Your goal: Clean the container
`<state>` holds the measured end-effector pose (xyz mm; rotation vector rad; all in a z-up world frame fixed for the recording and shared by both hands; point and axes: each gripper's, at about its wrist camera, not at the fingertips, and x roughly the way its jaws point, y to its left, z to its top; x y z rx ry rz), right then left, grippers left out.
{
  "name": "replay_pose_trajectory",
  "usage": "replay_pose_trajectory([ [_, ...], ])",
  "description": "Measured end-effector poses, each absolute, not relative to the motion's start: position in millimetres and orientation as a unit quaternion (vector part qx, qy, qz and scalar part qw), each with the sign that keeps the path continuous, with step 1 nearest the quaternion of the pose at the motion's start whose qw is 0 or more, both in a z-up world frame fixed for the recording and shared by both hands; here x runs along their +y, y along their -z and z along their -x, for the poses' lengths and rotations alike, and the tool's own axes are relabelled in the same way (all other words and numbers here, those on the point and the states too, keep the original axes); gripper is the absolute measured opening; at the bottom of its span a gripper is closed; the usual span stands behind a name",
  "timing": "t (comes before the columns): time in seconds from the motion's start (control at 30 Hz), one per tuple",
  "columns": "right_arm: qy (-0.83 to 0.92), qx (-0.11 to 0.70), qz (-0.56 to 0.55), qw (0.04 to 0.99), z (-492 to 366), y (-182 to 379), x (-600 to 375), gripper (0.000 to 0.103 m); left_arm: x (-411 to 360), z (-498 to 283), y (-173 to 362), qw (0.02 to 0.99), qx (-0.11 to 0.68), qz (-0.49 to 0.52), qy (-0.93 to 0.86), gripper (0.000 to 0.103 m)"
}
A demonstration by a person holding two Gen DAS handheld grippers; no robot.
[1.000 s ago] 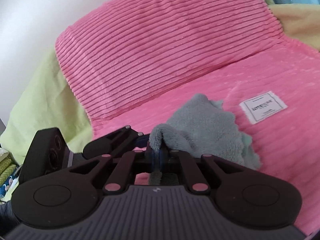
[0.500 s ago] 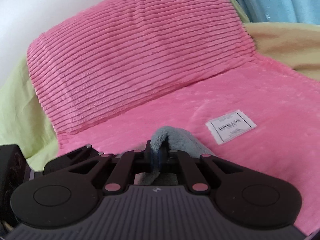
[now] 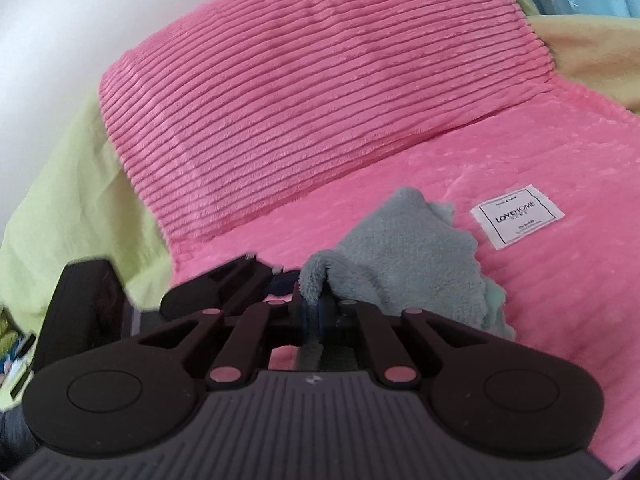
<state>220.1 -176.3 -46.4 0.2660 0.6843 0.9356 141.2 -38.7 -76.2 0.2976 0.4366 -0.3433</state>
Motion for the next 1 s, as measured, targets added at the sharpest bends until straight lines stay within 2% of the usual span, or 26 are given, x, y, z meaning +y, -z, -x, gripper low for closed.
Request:
replay_pose_trajectory([
  [0.23,-0.387,0.299,-0.116,0.865,-235.2,47.2,-165.3,0.002,-13.4,-142.8,79.4,0.946,0.212,-0.154,0.191,0.086],
  [0.43,-0.356,0.309,-0.107,0.875,-235.7,44.6,-177.5,0.002,-26.8,-140.0,77.7,0.947,0.215,-0.151,0.182,0.086],
  [0.73,-0.379,0.328,-0.077,0.862,-212.8,34.1,-185.0,0.004,-33.6,-137.3,76.0,0.948,0.217,-0.150,0.178,0.086],
  [1.0,-0.424,0.330,-0.095,0.838,-207.4,35.0,-164.3,0.003,-35.5,-134.7,76.5,0.948,0.218,-0.150,0.175,0.087],
])
